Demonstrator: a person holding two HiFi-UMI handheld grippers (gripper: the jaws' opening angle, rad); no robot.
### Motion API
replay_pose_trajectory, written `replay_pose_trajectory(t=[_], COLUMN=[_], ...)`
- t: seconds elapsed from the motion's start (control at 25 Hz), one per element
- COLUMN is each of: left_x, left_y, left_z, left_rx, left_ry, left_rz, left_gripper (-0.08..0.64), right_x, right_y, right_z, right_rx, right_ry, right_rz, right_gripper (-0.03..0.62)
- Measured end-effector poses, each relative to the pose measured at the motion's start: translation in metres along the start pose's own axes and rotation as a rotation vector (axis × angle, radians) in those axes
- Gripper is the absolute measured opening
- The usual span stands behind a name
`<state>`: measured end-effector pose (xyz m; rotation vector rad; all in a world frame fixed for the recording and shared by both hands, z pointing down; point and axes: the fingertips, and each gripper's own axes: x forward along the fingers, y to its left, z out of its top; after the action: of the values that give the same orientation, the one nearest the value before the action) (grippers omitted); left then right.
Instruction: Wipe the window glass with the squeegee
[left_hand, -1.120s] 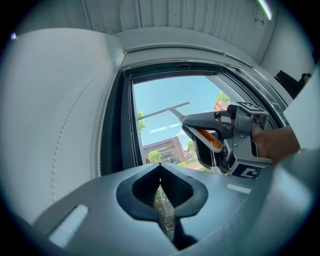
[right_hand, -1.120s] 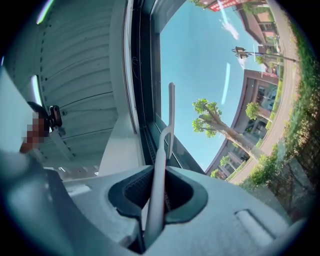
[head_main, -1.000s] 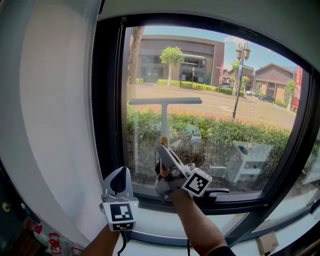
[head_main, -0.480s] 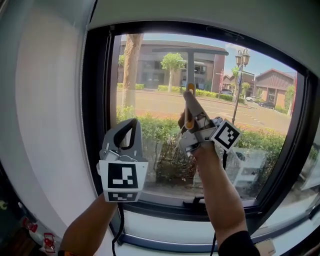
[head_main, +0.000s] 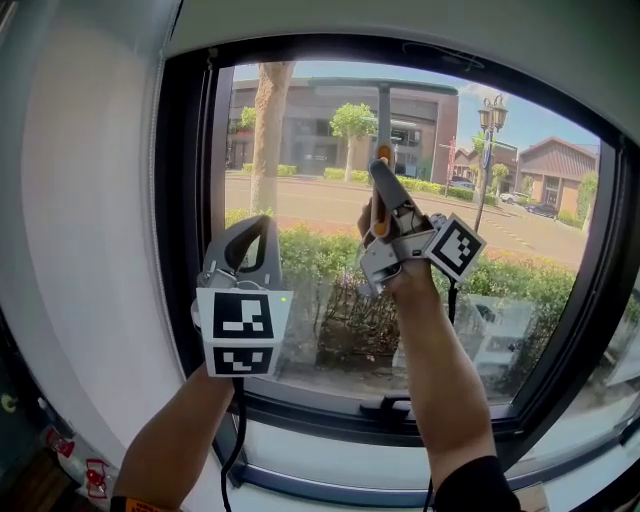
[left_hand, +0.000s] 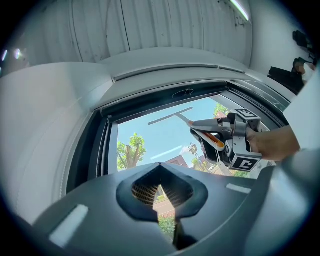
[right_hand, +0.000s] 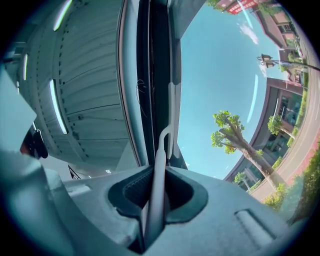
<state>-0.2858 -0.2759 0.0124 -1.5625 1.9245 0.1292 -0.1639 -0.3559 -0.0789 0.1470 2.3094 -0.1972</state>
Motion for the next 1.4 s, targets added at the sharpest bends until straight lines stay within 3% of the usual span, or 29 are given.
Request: replay_pose_trajectory(t=[0.28, 0.56, 0.8, 0.92, 1.24, 1.4], left_x=[-0.022, -0.046, -0.085, -0.097, -0.107, -0.098], left_y=[-0.025, -0.093, -0.140, -0.141, -0.150, -0.137], left_z=[-0.060, -0.121, -0.143, -0.162, -0.186, -0.182], left_rx=[-0.026, -0.109, -0.023, -0.010, -0.033, -0.004], left_ry=[0.081, 0.168, 0.140, 0.186, 0.208, 0.225], left_rz=[-0.021, -0.096, -0.123, -0.088, -0.078, -0.048], left_gripper=[0.018, 0.018, 0.018, 0.018, 0.018, 0.018], right_x=[-0.046, -0.111, -0.177, -0.198, -0.224, -0.222], right_y=[0.001, 0.000, 0.000, 0.000, -0.005, 0.001], right_z=[-0.033, -0.099, -0.138, -0.151, -0.156, -0.147], right_rx=[0.048, 0.127, 0.167, 0.176, 0.133, 0.136], right_ry=[0.032, 0.055, 0.074, 0.090, 0.132, 0.133], right_rz=[0.006, -0.048, -0.118, -0.130, -0.151, -0.128], right_gripper=[0.044, 0.046, 0.046, 0.046, 0.046, 0.046])
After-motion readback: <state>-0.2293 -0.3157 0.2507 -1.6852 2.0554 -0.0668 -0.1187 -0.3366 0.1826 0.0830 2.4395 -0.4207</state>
